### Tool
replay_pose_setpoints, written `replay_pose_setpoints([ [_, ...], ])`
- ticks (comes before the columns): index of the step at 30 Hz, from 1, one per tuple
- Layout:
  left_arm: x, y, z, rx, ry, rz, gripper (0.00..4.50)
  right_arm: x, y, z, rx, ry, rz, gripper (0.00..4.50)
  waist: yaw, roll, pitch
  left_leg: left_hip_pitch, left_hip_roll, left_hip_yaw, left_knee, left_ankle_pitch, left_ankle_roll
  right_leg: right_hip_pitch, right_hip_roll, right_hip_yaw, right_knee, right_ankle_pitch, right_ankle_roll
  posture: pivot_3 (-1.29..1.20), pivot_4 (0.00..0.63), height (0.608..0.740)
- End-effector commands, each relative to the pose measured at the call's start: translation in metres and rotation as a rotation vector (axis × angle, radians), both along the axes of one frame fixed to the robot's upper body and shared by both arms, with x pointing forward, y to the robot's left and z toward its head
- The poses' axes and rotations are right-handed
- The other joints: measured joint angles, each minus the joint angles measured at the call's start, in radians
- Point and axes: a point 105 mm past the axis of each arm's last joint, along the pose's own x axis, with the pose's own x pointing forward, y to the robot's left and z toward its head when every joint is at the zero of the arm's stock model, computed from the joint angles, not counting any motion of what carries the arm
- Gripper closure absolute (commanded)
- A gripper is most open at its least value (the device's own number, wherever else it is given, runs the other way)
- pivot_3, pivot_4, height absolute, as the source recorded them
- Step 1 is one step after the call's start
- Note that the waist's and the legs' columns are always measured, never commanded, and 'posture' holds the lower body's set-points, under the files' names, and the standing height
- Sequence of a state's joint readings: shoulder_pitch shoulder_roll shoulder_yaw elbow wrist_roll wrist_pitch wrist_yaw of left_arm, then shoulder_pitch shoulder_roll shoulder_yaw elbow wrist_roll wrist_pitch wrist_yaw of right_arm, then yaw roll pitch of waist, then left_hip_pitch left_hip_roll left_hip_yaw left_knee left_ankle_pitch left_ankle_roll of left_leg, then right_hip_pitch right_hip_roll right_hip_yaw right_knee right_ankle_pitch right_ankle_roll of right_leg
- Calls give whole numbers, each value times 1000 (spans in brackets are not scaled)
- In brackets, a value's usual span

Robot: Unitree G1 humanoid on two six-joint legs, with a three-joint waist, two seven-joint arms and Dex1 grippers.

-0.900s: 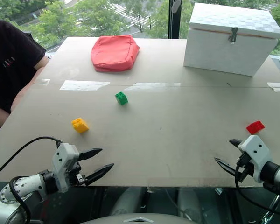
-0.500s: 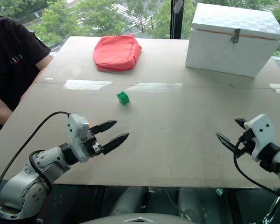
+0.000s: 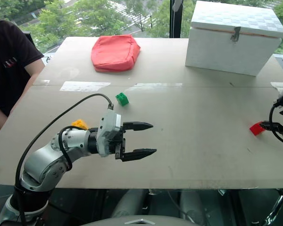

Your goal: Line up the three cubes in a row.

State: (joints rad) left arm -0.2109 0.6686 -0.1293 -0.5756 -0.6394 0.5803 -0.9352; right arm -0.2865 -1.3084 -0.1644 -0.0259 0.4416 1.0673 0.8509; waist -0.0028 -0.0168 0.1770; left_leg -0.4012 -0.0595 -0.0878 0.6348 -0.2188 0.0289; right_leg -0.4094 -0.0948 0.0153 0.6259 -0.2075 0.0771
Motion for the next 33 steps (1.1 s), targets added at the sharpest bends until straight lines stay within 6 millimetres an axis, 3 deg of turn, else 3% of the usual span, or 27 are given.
replay_pose_setpoints([
  [1, -1, -3, 6, -13, -43, -19, 349, 5, -2, -6, 28, 38, -50, 0, 0, 0, 0, -1, 0, 0, 0, 0, 0, -1, 0, 0, 0, 0, 0, 0, 150, 740],
  [14, -13, -22, 10, -47, -50, -7, 349, 14, 3, -32, 17, 142, -44, 0, 0, 0, 0, -2, -1, 0, 0, -1, 1, -2, 0, 0, 0, 1, 2, 0, 150, 740],
  [21, -15, -29, 4, -58, -45, 25, 349, 28, -7, -31, -4, 64, -114, 0, -1, 1, 0, -1, -1, 0, 1, 0, 1, -2, 0, 2, 0, 3, 6, 0, 150, 740],
  [27, -18, -33, -2, -65, -48, 41, 349, 23, -6, -47, -12, 78, -131, 0, 1, 1, 0, -2, -1, 0, 1, -1, 1, -2, 0, 1, 0, 4, 6, 0, 150, 740],
  [33, -17, -31, 2, -67, -60, 46, 349, 23, -7, -47, 4, 51, -163, 0, 1, 1, 0, -1, -1, 0, 1, 0, 1, -2, 0, 2, 0, 4, 6, 0, 150, 740],
])
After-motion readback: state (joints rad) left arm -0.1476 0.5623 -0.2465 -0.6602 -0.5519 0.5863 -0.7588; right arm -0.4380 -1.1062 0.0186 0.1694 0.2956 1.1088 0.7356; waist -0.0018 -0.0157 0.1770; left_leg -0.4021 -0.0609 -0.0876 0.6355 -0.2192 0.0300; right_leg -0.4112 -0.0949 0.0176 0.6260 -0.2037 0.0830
